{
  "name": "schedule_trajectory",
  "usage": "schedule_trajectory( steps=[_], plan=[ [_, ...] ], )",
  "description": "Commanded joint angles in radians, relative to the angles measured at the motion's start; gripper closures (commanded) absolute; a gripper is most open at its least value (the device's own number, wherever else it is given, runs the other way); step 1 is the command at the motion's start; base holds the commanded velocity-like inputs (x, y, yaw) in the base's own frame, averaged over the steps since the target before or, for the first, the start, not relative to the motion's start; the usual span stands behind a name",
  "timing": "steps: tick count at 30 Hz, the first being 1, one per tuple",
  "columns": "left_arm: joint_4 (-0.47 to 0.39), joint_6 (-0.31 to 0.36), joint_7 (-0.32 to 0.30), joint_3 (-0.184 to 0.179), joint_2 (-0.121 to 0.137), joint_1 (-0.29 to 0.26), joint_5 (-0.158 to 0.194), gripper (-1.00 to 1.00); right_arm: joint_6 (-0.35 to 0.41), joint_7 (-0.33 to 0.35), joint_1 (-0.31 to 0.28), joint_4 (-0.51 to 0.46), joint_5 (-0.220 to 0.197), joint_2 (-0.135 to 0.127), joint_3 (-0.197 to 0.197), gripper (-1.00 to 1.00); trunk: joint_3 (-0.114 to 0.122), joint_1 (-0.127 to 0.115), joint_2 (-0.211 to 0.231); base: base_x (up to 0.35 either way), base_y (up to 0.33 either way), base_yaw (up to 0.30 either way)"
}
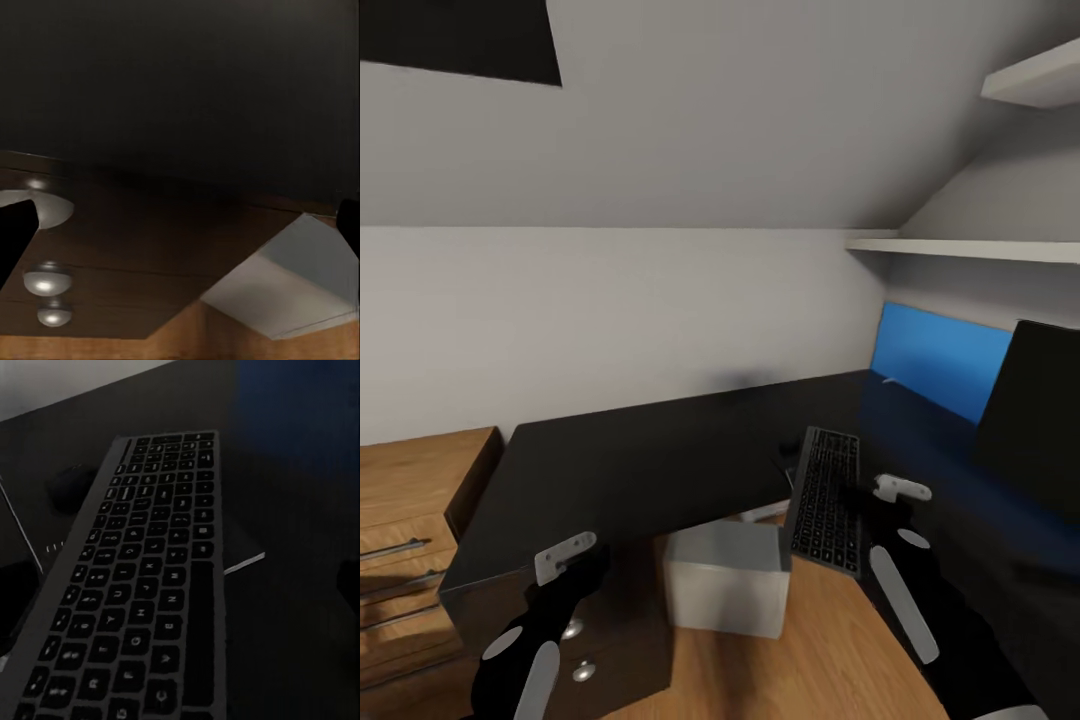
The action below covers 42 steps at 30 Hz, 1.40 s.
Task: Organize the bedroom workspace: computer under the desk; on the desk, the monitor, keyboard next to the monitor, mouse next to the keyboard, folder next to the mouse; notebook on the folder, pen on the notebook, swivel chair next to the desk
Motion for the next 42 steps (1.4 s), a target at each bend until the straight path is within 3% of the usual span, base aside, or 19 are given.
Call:
schedule_trajectory(
  steps=[1,4,9,22,29,35,42],
  plan=[
    [-0.002,0.004,0.006,0.001,0.0,0.0,0.011,-1.0,0.002,-0.01,-0.001,-0.001,-0.007,0.001,0.016,-1.0,-0.001,-0.001,-0.001,-0.333,0.112,-0.289],
    [-0.002,0.004,0.006,0.001,0.0,0.0,0.011,-1.0,0.001,-0.011,-0.001,-0.001,-0.004,0.017,0.041,-1.0,-0.002,-0.001,-0.001,-0.332,0.126,-0.278],
    [-0.002,0.004,0.006,0.001,0.0,0.0,0.011,-1.0,0.001,-0.012,-0.001,-0.002,-0.002,0.035,0.047,-1.0,-0.007,-0.001,-0.001,-0.315,0.162,-0.208],
    [-0.006,0.005,0.006,0.001,0.0,0.0,0.014,-1.0,0.002,-0.009,-0.001,0.004,-0.004,0.042,0.049,-1.0,-0.022,-0.001,-0.001,-0.178,0.114,-0.183],
    [-0.013,0.005,0.006,-0.002,-0.003,0.0,0.016,-1.0,0.002,-0.009,-0.001,0.005,-0.006,0.043,0.05,-1.0,-0.052,0.026,-0.05,0.0,0.0,-0.166],
    [-0.011,0.005,0.006,-0.002,-0.003,0.0,0.016,-1.0,0.001,-0.009,0.0,0.005,-0.006,0.043,0.115,-1.0,-0.074,0.049,-0.092,0.0,0.0,-0.046],
    [-0.011,0.005,0.006,-0.003,-0.003,0.0,0.016,-1.0,0.001,-0.009,0.0,0.005,-0.006,0.044,0.119,-1.0,-0.099,0.076,-0.141,0.0,0.0,-0.002]
  ],
)
